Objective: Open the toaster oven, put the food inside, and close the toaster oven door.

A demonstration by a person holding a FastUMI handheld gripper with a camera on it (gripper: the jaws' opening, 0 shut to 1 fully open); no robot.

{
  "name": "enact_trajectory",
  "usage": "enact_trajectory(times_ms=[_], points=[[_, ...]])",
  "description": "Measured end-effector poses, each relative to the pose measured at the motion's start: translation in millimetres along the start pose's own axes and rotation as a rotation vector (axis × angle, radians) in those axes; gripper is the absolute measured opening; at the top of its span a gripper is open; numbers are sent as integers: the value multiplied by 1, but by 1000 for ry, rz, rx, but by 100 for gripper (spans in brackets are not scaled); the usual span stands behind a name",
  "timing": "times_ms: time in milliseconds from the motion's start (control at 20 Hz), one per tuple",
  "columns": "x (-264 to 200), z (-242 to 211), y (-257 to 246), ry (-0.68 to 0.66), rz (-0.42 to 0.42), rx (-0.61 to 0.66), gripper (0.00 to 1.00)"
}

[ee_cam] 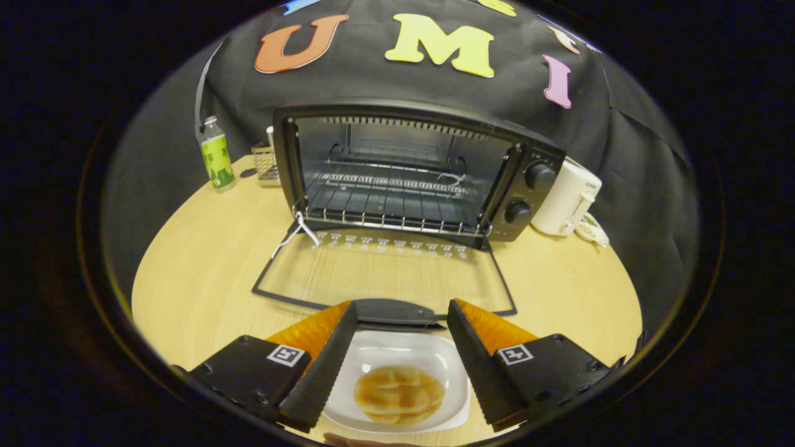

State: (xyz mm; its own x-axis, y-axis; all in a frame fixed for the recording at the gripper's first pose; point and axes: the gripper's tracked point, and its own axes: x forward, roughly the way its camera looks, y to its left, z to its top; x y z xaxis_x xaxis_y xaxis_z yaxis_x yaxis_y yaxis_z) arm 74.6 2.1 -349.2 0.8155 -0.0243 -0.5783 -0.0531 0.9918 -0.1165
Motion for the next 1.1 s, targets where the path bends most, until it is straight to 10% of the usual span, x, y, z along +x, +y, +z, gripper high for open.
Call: enact_trajectory(times_ms=[1100], points=[[-63, -80, -9, -101, 65, 51, 100]])
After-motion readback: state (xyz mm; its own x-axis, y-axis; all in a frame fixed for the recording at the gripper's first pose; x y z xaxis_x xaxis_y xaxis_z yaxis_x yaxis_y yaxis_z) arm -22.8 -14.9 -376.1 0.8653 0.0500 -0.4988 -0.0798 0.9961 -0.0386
